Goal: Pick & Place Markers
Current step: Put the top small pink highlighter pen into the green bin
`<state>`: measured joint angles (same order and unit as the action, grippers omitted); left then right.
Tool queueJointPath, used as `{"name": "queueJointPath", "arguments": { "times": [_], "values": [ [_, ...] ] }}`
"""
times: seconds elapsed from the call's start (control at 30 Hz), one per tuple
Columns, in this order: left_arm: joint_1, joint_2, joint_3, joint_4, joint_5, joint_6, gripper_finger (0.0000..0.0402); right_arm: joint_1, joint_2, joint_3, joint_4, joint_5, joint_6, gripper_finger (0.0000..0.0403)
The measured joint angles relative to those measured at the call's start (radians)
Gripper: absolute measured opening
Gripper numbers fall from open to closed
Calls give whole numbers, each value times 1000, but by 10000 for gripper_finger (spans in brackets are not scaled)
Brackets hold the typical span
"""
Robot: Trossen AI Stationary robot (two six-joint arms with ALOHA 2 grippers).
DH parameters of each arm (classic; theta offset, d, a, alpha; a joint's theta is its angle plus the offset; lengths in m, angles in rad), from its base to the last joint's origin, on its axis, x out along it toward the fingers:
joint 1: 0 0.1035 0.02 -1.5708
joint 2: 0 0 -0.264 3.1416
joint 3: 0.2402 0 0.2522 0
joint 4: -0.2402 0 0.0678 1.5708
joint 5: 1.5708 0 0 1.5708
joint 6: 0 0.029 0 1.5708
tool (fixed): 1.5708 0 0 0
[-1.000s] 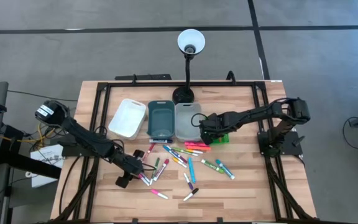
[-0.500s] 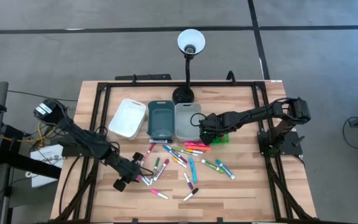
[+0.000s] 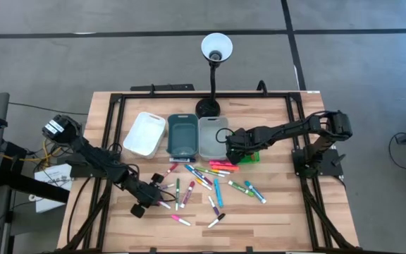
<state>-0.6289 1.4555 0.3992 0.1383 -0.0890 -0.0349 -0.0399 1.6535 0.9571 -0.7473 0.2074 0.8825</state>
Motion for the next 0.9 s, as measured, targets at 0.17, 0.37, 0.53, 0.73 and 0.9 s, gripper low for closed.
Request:
{"name": "queueJointPath", "arguments": {
  "times": [0.17,0.37,0.53,0.73,0.9],
  "values": [
    [1,1,0,5,-8,0,77,0,0,38,-7,1,-73,166],
    [2,1,-1,9,-20,-58,37,0,0,137,-13,1,-165,168],
    [2,3,-2,22,-54,-77,39,16,0,242,-55,1,-237,165],
    [4,-8,-6,35,-122,-74,40,66,-1,332,-76,2,-319,159],
    [3,-81,-6,45,-223,-75,40,116,-1,351,-73,6,-335,157]
  ]
}}
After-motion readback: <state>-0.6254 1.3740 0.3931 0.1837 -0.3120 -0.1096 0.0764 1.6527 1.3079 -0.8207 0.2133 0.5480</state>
